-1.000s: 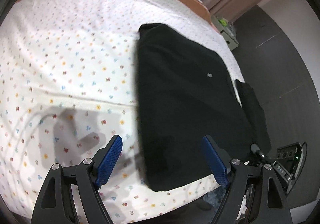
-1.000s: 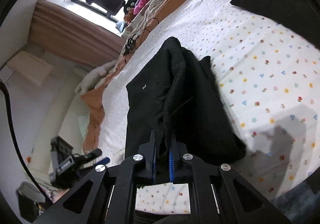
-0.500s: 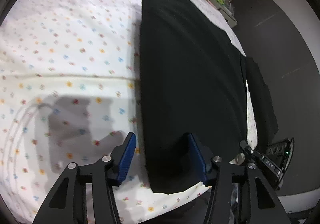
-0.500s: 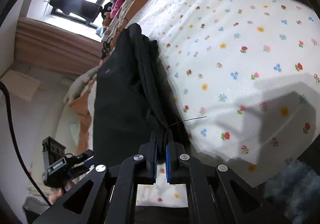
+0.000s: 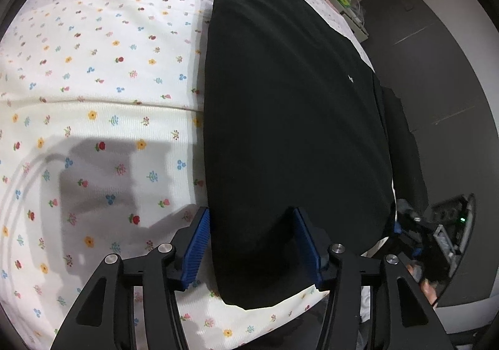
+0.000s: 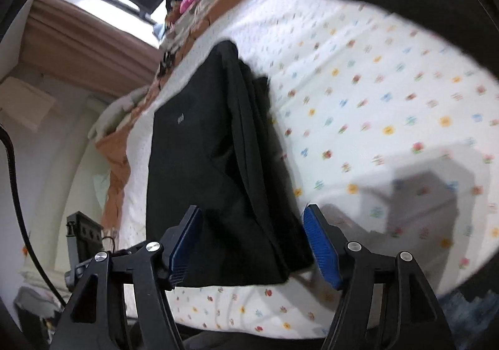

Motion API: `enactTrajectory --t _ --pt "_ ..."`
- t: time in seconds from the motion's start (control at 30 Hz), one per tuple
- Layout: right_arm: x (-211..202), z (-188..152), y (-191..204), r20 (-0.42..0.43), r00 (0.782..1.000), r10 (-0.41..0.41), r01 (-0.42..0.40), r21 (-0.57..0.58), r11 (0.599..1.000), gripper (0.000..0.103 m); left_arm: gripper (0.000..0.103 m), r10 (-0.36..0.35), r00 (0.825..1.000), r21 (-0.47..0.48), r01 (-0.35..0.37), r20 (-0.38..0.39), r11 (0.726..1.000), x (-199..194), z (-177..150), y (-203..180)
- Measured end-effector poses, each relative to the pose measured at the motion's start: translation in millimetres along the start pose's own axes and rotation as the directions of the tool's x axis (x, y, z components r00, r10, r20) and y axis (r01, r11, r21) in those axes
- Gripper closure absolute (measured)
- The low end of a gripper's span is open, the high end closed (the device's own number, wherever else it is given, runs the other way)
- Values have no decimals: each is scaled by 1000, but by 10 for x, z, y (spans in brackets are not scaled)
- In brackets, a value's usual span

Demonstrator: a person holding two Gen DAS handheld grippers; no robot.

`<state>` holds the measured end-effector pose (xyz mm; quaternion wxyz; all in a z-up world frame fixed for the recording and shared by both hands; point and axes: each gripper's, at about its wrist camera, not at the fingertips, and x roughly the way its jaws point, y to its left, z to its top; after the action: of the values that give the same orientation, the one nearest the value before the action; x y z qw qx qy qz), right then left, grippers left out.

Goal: Fold large clothes

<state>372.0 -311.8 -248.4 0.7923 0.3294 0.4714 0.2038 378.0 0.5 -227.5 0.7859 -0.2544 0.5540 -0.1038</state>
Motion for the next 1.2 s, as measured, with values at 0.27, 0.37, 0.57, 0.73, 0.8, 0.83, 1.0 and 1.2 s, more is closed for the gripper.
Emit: enactTrajectory --t 0.27,0.37,0.57,0.73,0.8,0.83,1.0,1.2 --pt "141 -162 -114 -12 997 79 -78 63 995 75 61 -39 999 -15 39 13 999 -75 -128 91" --pt "82 -212 -66 -16 992 126 -125 73 990 78 69 -55 998 -9 55 29 998 -231 -110 71" --pt "120 -412 116 -88 978 191 -186 66 980 79 72 -26 998 39 24 54 999 -587 -187 96" --pt "174 -647 188 -166 965 203 -199 38 979 79 72 -7 1000 69 6 8 998 -665 -383 209" --pt "185 -658 208 -178 965 193 -193 22 981 79 70 2 1000 77 -1 -12 997 -632 -430 239" --pt "198 -646 221 -189 966 176 -178 9 984 74 70 14 1000 82 -12 -23 997 -600 -440 251" --pt "201 -386 271 -185 973 141 -142 8 990 30 45 84 996 103 -80 -34 991 -498 -353 159" --pt "323 54 249 -122 981 151 -148 30 988 18 33 52 998 51 -55 44 997 -449 -12 132"
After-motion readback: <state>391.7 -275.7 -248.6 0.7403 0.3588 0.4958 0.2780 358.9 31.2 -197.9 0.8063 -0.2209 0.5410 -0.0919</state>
